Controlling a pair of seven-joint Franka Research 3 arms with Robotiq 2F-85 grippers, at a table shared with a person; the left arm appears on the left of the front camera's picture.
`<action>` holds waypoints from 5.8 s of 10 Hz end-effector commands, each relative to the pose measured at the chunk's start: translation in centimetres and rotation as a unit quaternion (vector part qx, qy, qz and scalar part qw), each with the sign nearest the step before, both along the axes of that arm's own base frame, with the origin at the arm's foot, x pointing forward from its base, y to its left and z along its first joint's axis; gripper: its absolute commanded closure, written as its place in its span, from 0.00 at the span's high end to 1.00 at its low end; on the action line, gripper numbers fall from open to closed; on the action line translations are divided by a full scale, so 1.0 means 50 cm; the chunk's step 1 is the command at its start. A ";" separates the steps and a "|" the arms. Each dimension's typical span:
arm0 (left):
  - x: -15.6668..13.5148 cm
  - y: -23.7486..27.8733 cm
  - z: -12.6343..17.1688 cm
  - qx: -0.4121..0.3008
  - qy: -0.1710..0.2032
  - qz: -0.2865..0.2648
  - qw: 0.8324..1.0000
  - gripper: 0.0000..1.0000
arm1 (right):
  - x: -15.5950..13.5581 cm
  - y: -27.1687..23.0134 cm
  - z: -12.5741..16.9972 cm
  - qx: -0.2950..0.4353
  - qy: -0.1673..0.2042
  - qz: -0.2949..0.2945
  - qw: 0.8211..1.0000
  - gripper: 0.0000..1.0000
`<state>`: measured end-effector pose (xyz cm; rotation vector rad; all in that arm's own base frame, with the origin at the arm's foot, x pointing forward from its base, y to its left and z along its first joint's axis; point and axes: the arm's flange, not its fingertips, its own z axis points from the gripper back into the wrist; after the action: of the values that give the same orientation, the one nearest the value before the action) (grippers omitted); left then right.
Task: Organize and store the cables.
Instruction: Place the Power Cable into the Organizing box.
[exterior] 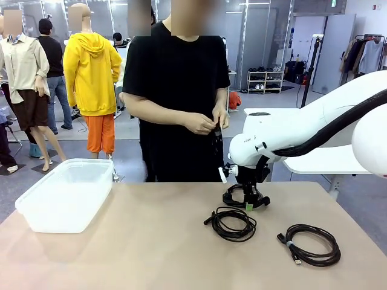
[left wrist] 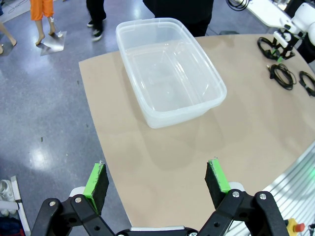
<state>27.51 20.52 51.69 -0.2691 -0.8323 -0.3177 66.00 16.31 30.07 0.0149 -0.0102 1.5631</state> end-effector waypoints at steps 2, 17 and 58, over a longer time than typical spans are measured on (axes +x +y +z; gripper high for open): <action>0.001 0.001 -0.001 0.002 0.000 0.000 1.000 1.00 | -0.004 0.009 0.001 -0.012 0.005 -0.014 1.000 0.00; 0.001 0.001 -0.001 0.002 0.000 0.000 1.000 1.00 | -0.099 0.292 0.303 -0.082 -0.042 -0.062 0.994 0.06; 0.229 -0.736 0.060 0.316 0.079 -0.294 0.899 1.00 | -0.632 -0.768 0.152 0.521 -0.158 -0.176 0.820 1.00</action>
<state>36.97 -15.79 53.78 0.0223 -0.4670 -1.0691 34.67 -21.71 38.70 0.5699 -1.0274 1.0103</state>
